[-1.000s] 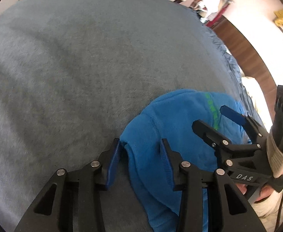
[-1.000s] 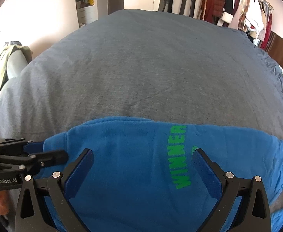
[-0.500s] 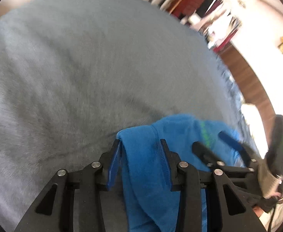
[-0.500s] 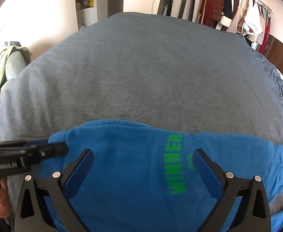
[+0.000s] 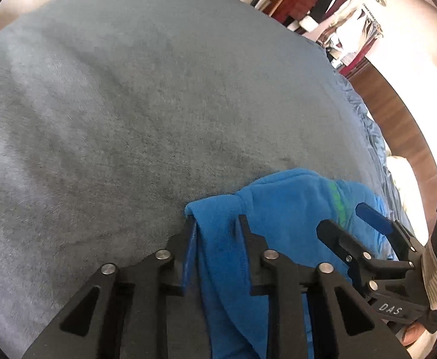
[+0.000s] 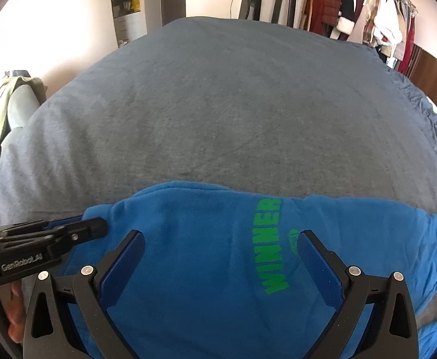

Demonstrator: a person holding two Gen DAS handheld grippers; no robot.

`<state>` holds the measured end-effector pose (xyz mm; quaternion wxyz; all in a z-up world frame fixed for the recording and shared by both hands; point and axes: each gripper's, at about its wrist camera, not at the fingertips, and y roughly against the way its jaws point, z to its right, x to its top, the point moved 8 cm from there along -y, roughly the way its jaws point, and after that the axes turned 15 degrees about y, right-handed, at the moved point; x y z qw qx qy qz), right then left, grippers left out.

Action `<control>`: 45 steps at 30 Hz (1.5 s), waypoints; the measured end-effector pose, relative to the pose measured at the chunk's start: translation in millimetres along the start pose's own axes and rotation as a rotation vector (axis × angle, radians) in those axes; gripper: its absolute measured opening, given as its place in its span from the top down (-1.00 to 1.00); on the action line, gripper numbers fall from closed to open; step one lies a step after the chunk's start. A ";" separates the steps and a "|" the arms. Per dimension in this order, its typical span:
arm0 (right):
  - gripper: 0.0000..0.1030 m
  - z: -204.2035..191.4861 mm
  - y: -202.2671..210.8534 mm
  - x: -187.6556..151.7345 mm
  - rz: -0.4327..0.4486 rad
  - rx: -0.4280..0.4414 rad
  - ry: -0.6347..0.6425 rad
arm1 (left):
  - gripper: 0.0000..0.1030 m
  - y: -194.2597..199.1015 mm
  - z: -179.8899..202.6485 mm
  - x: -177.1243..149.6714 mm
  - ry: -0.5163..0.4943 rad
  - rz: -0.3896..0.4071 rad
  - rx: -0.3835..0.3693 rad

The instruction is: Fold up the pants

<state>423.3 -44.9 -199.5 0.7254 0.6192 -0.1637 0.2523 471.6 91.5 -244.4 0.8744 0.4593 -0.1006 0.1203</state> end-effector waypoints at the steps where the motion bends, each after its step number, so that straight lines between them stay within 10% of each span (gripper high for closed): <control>1: -0.99 0.7 0.7 -0.3 0.001 0.000 0.000 | 0.60 5.6 0.4 -1.1 -0.016 0.024 0.007; 11: -0.99 20.1 28.1 -12.7 0.037 -0.003 -0.029 | 0.82 70.4 52.0 -22.4 -0.235 0.217 0.030; 33: -0.99 30.0 157.4 -58.5 0.184 -0.036 -0.004 | 0.83 150.9 112.9 -119.9 -0.408 0.237 -0.062; 45: -0.99 6.8 194.1 -124.4 0.124 -0.050 -0.037 | 0.83 168.6 91.7 -198.7 -0.391 0.173 -0.072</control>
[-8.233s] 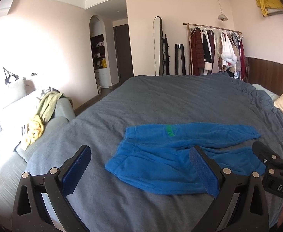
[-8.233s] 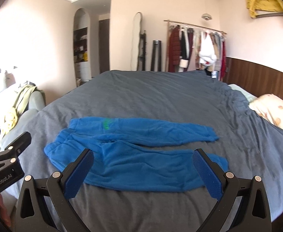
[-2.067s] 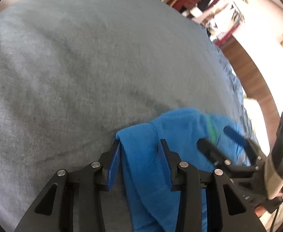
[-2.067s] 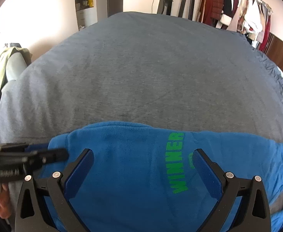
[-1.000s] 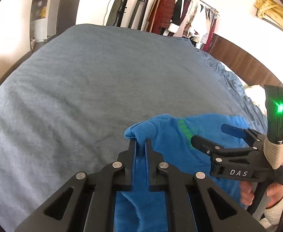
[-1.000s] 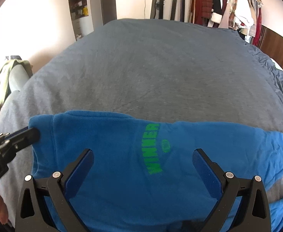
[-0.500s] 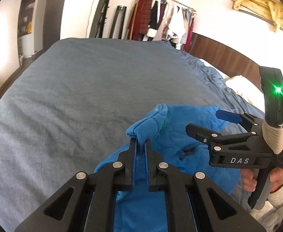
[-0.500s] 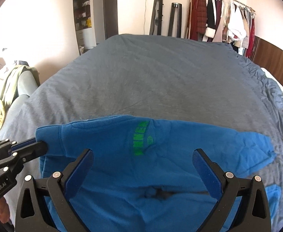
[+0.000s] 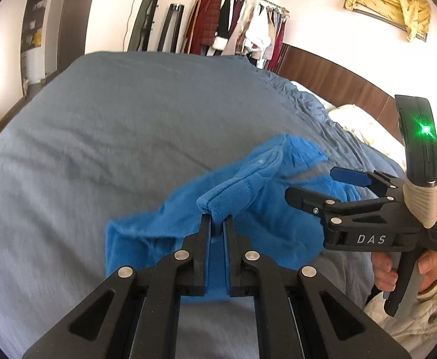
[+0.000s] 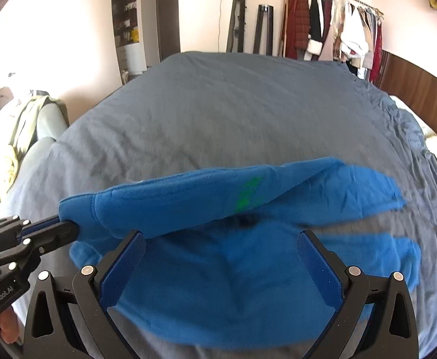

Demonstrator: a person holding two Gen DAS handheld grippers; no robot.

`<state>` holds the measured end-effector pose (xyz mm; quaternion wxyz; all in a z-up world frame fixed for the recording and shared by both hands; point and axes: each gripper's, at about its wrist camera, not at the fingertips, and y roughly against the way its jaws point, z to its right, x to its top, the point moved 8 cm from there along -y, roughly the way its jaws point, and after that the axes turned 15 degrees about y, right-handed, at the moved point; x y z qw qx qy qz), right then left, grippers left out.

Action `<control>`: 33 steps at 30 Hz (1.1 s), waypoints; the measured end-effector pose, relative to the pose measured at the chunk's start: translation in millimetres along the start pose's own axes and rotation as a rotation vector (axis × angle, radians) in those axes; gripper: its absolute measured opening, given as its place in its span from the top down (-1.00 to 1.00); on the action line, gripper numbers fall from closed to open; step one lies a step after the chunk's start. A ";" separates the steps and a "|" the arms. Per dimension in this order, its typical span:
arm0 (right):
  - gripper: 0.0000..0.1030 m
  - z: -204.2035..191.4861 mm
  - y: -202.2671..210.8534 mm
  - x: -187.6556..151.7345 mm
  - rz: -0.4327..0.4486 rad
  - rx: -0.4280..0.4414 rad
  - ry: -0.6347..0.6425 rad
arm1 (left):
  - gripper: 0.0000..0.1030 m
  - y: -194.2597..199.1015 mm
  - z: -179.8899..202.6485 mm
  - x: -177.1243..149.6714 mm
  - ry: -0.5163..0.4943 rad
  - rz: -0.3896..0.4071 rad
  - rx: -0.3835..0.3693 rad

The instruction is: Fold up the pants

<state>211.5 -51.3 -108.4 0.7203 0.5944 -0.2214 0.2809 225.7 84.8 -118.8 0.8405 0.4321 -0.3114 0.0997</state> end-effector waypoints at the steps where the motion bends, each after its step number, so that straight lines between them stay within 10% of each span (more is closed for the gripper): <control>1: -0.99 -1.3 1.1 -4.7 -0.006 -0.003 0.004 | 0.83 -0.6 -0.7 -5.3 0.001 -0.006 0.002; 15: -0.99 -12.2 -11.7 -65.4 -0.130 0.033 0.026 | 0.85 -20.7 -20.2 -69.9 0.091 -0.119 0.092; 33: -0.99 37.6 24.7 -63.0 -0.030 0.087 -0.011 | 0.48 8.8 65.3 -36.4 -0.002 0.056 0.245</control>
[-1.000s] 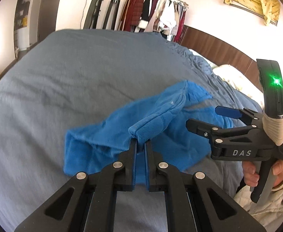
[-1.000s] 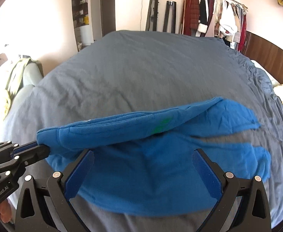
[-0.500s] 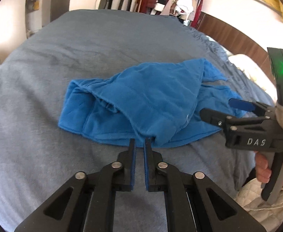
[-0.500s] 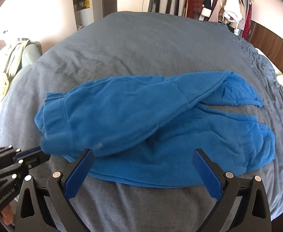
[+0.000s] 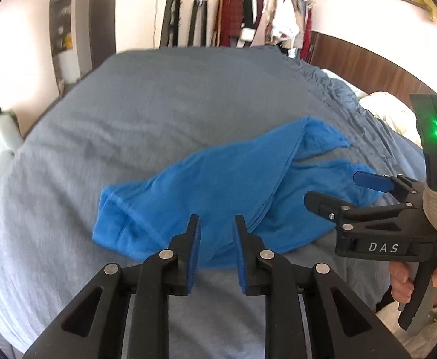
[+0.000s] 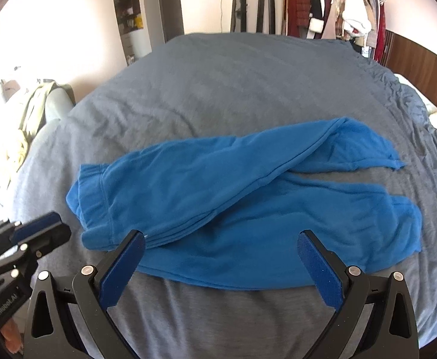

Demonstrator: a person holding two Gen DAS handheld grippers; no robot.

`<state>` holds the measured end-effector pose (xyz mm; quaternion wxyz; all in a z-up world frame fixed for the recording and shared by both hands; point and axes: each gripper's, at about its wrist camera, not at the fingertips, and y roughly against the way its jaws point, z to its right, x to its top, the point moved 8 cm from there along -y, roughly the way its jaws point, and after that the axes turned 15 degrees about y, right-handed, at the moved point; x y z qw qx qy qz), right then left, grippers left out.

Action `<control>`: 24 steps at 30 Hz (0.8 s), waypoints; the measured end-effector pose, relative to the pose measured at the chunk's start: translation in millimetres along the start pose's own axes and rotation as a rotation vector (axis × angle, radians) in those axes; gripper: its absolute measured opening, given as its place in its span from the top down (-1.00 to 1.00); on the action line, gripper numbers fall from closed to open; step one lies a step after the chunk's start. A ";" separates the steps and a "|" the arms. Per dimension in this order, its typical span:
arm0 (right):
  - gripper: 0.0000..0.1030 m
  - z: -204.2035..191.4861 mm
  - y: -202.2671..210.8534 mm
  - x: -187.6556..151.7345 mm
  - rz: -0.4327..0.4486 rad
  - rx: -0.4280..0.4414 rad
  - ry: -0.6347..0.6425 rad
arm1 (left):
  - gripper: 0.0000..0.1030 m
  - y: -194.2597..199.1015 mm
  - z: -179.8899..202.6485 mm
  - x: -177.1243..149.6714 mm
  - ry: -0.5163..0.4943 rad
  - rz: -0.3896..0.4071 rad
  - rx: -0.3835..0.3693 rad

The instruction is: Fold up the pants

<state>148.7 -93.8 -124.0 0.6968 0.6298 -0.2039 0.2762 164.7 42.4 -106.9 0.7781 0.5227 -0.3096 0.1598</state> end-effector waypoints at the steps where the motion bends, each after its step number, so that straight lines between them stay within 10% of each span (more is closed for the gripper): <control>1: -0.99 6.5 3.6 0.7 0.010 -0.002 -0.005 | 0.41 0.9 9.6 3.9 -0.009 0.018 0.012; 7: -0.99 64.6 25.6 7.8 0.072 -0.032 -0.017 | -0.12 -2.5 67.3 23.8 -0.043 0.108 0.037; 24: -0.99 270.5 24.9 18.1 0.056 -0.241 0.044 | -0.16 -114.8 233.9 72.3 -0.041 -0.009 -0.066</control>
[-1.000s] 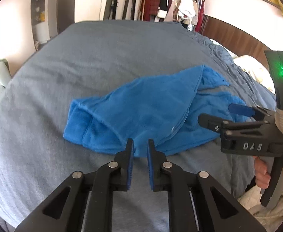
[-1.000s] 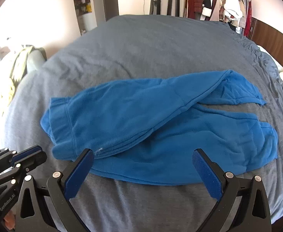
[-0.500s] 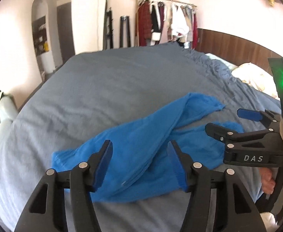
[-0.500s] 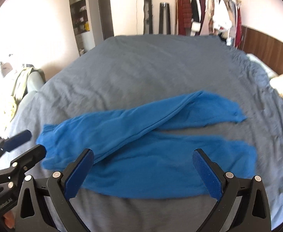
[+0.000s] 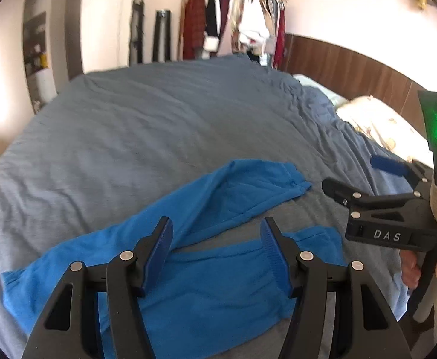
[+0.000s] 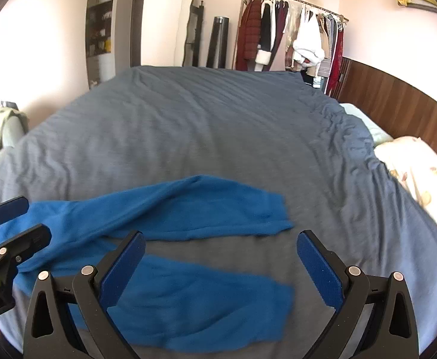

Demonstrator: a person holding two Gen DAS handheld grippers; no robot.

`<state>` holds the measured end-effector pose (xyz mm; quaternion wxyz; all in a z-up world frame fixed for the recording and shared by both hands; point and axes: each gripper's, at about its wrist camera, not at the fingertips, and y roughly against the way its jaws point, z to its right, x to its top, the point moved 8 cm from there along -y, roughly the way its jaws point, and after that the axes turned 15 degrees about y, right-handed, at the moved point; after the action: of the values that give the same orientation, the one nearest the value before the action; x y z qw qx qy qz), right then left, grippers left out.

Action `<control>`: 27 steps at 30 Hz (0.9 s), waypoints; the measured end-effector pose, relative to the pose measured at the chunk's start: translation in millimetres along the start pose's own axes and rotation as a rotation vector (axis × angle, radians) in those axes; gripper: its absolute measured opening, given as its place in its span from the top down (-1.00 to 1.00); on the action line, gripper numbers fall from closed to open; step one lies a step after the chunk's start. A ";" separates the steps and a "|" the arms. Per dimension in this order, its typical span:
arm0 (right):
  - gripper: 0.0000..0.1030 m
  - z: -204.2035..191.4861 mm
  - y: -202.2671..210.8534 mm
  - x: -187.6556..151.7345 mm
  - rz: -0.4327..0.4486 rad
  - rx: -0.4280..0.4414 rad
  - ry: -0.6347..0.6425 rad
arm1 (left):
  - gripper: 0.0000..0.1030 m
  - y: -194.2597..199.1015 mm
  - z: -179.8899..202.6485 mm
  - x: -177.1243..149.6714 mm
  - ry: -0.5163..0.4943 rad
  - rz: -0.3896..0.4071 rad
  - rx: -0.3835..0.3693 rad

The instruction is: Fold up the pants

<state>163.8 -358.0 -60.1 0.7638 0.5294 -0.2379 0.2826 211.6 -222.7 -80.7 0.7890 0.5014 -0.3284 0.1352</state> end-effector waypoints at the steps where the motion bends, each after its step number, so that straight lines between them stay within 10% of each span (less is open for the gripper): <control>1: -0.99 9.6 -7.7 1.9 -0.009 0.000 0.014 | -0.16 -11.1 8.7 2.5 -0.002 -0.032 -0.006; 19: -0.98 99.3 -165.0 30.2 -0.327 0.248 0.072 | -0.16 -153.5 63.6 74.1 -0.074 -0.317 0.063; 27: -0.64 110.0 -219.4 21.2 -0.480 0.317 0.007 | -0.09 -202.0 59.4 88.1 -0.059 -0.448 0.098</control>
<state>322.1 -519.4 -158.1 0.7172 0.6825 -0.0559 0.1292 364.3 -378.3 -148.3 0.7639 0.6034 -0.2247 -0.0422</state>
